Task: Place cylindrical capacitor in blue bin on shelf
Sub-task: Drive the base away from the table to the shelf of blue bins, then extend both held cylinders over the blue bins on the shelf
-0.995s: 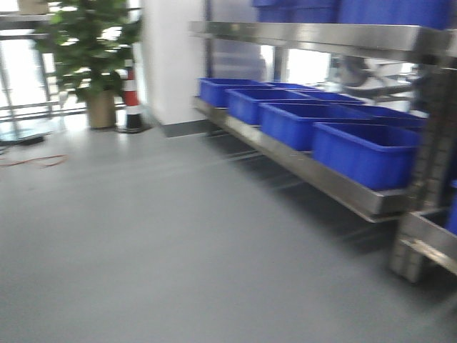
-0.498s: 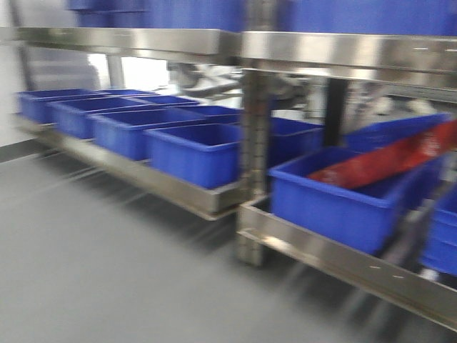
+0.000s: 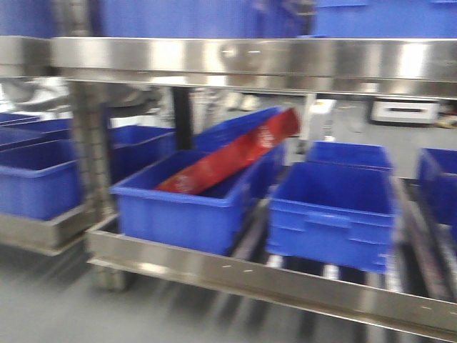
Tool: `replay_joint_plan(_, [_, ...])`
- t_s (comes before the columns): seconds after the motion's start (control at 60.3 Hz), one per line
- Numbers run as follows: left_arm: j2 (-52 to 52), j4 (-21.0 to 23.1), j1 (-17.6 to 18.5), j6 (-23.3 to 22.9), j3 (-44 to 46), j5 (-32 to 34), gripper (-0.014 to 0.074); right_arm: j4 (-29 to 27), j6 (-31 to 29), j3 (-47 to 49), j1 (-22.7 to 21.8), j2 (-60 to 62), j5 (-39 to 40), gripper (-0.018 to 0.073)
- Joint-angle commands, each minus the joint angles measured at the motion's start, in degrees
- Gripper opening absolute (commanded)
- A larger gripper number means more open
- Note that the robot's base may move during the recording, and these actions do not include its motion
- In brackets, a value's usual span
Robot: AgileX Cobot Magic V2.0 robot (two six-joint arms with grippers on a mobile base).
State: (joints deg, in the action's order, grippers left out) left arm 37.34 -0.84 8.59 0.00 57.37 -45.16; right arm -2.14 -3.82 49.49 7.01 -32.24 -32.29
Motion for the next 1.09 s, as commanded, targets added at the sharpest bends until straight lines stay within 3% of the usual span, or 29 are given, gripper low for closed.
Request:
replay_joint_plan(0.0, [-0.24, 0.26, 0.47, 0.00, 0.01, 1.20, -0.0111, 0.03, -0.13, 0.53, 0.01, 0.28, 0.99, -0.0162])
replay_joint_plan(1.078, [-0.24, 0.26, 0.47, 0.00, 0.01, 1.20, -0.0111, 0.03, -0.13, 0.53, 0.01, 0.28, 0.99, -0.0162])
